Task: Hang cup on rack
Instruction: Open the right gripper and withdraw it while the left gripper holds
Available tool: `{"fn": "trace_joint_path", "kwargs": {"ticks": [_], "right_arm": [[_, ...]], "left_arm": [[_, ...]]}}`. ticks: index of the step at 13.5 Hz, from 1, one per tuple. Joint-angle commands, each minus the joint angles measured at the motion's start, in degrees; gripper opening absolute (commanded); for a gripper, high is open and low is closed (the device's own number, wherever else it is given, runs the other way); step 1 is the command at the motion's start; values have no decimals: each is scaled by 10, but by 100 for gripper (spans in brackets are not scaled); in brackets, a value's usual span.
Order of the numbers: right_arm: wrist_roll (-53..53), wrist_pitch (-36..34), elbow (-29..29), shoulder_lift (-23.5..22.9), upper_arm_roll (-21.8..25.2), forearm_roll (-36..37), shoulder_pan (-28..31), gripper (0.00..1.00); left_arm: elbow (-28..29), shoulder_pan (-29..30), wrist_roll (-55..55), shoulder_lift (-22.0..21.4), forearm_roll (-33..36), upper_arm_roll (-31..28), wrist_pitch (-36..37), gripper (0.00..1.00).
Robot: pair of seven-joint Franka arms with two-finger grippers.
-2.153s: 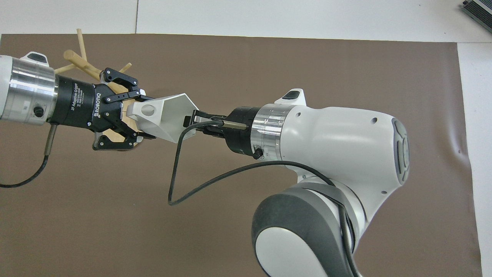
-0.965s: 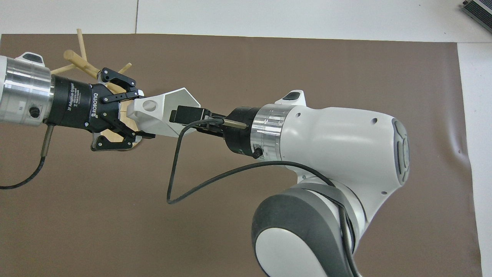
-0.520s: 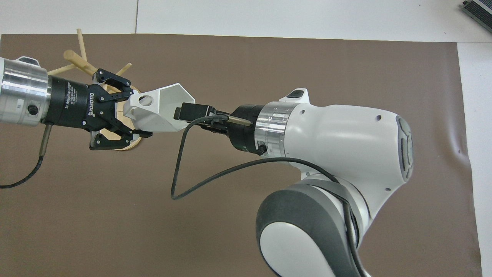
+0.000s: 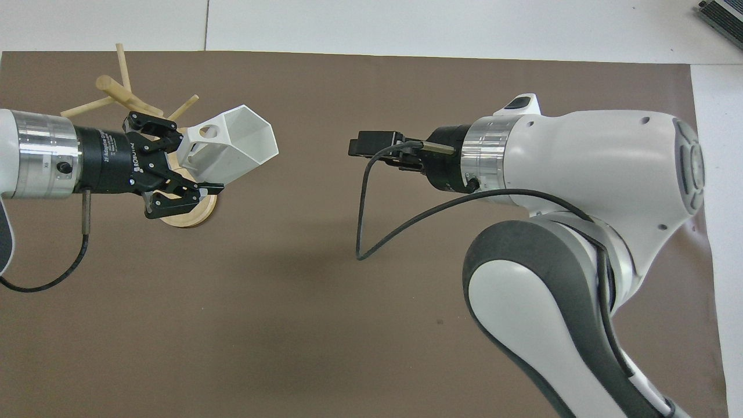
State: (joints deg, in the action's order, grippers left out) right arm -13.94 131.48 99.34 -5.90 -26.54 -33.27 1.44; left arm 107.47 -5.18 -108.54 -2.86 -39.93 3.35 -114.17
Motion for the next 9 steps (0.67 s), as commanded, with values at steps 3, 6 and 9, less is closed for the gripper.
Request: {"fn": "trace_joint_path", "kwargs": {"ticks": [3, 6, 9], "right_arm": [[67, -75, 0, 12, 44, 139, 6, 100], [87, -115, -1, 13, 82, 193, 6, 100], [112, -159, -4, 18, 125, 274, 6, 100]], "left_arm": [[56, 2, -107, -17, 36, 2, -70, 0], [62, -2, -165, -4, 71, 3, -98, 0], [66, 5, -217, 14, 71, 3, -125, 0]]}}
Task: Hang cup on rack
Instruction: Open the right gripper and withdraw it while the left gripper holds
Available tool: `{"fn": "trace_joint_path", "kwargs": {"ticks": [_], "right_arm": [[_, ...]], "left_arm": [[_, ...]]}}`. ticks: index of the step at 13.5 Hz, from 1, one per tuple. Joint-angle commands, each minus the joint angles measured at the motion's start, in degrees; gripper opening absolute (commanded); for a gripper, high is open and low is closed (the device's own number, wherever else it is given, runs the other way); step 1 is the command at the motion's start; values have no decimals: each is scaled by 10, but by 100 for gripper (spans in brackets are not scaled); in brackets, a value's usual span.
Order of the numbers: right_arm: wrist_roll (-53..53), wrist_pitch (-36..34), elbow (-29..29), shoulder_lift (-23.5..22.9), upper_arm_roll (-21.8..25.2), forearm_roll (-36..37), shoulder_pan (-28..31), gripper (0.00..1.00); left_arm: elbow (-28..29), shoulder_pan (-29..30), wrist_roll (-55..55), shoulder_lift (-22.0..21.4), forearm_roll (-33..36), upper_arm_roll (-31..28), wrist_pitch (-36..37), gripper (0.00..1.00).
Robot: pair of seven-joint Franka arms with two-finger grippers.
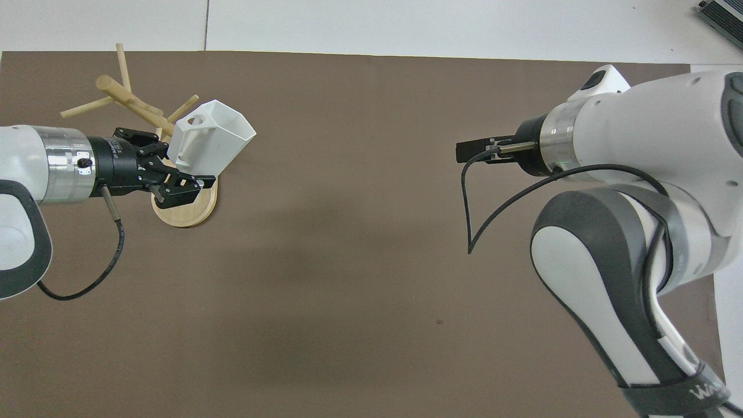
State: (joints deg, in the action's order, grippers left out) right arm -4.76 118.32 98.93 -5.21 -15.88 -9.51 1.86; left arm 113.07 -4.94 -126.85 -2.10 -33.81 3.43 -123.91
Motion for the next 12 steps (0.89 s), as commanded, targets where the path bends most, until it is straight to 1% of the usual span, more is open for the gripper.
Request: {"fn": "trace_joint_path", "kwargs": {"ticks": [1, 5, 9, 12], "right_arm": [[24, -40, 0, 12, 33, 54, 2, 100], [30, -93, 0, 18, 82, 99, 2, 100], [28, -160, -3, 23, 114, 100, 2, 100], [28, -216, -21, 26, 134, 100, 2, 100]], "left_arm": [[13, 3, -49, 12, 10, 2, -39, 0], [32, 4, -75, 17, 10, 2, -74, 0], [41, 8, -81, 21, 10, 1, -88, 0], [41, 19, -95, 25, 10, 0, -94, 0]]}}
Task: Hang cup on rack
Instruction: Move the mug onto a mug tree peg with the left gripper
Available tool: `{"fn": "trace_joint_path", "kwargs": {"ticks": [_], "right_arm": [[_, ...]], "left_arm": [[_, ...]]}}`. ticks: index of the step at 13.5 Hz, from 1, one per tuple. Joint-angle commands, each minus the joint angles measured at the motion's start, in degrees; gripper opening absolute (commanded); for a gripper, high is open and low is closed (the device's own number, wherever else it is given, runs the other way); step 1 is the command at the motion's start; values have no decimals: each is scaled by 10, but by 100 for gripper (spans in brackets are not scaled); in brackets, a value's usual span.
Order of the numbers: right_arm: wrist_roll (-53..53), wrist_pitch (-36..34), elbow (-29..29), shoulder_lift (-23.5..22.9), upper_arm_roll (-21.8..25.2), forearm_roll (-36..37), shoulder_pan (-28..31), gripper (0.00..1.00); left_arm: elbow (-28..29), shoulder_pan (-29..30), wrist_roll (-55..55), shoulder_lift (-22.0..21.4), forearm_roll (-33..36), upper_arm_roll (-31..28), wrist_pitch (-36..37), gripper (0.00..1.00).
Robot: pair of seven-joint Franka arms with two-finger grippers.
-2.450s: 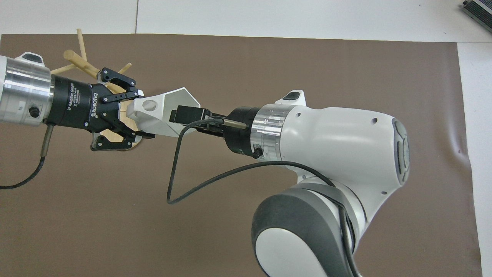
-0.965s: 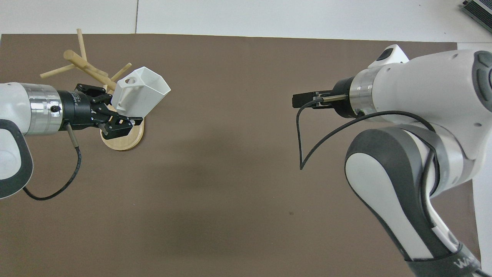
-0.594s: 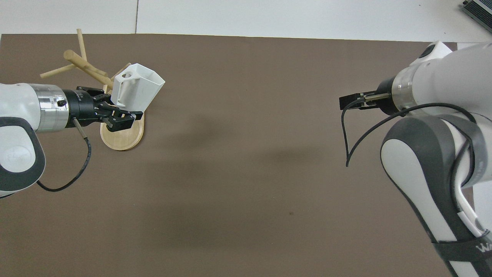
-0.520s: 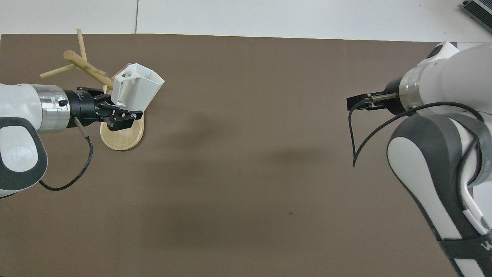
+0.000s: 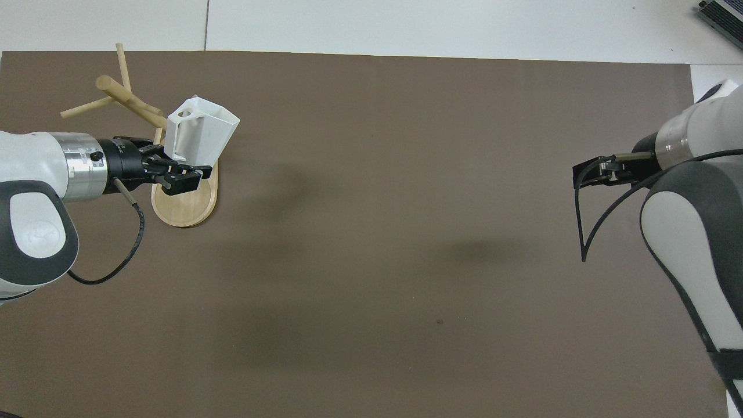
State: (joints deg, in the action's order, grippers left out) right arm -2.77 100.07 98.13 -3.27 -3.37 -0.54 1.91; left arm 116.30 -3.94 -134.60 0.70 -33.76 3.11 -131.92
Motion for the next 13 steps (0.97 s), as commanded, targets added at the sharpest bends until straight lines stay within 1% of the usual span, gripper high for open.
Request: {"fn": "trace_joint_path", "kwargs": {"ticks": [1, 3, 5, 9, 13], "right_arm": [[8, -54, -21, 6, 15, 11, 2, 100], [9, -86, -31, 6, 21, 11, 1, 100], [9, -118, -55, 6, 24, 11, 1, 100], [9, -140, -68, 7, 28, 11, 1, 100], [9, -176, -110, 6, 40, 12, 1, 100]], "left_arm": [[9, 9, -21, -3, 10, 4, -14, 0], [9, 13, -30, -3, 9, 4, -15, 0], [9, 18, -43, -2, 9, 3, -19, 0], [8, 24, -81, 15, 8, 4, -39, 0], [2, 26, -112, 18, 6, 3, -52, 0]]}}
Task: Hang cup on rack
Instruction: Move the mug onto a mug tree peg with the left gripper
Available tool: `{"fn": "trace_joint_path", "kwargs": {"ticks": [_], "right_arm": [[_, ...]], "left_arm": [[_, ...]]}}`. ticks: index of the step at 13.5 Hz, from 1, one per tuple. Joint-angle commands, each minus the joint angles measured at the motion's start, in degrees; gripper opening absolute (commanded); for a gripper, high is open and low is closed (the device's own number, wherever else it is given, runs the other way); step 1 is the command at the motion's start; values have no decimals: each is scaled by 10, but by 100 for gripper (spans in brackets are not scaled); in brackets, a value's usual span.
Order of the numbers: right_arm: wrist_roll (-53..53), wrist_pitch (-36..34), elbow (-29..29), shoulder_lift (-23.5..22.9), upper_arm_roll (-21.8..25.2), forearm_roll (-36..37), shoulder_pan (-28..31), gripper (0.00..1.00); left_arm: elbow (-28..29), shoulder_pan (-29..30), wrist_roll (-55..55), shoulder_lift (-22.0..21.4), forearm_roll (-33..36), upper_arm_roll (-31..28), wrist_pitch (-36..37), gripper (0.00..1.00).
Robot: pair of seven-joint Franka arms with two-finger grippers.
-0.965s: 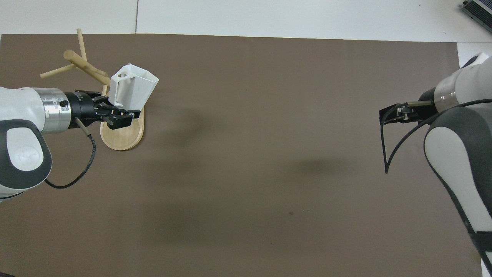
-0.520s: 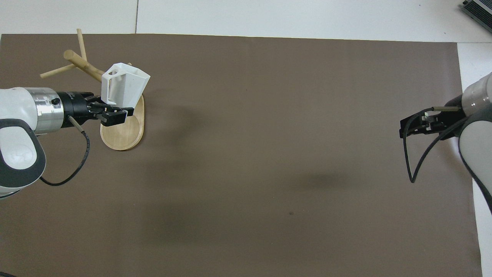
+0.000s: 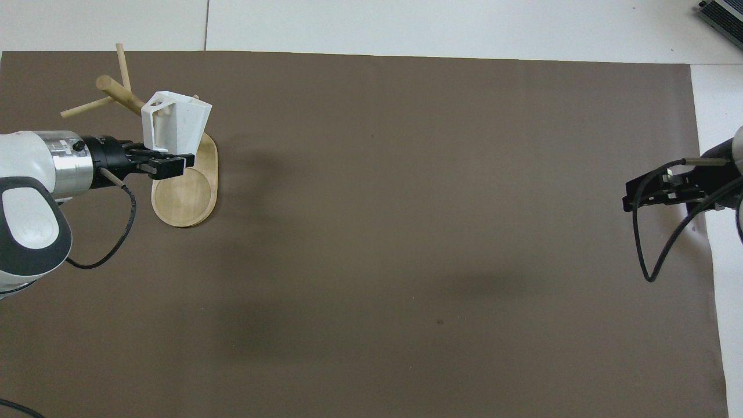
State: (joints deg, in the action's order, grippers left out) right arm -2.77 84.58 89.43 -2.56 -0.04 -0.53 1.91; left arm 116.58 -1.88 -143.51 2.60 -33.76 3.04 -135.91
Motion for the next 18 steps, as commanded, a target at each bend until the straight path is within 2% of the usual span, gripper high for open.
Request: {"fn": "trace_joint_path", "kwargs": {"ticks": [1, 7, 11, 18], "right_arm": [[10, -23, -24, -1, 14, 11, 1, 100], [24, -10, -10, 12, 43, 9, 1, 100], [29, 52, 29, 25, 44, 9, 1, 100], [20, 53, 27, 25, 49, 4, 1, 100]], "left_arm": [[-1, 6, -28, 1, 4, 4, -13, 0], [3, 16, -41, 3, -3, 5, -23, 0], [13, 20, -41, 1, -10, 5, -30, 0], [14, 21, -40, 0, -10, 4, -27, 1]]}}
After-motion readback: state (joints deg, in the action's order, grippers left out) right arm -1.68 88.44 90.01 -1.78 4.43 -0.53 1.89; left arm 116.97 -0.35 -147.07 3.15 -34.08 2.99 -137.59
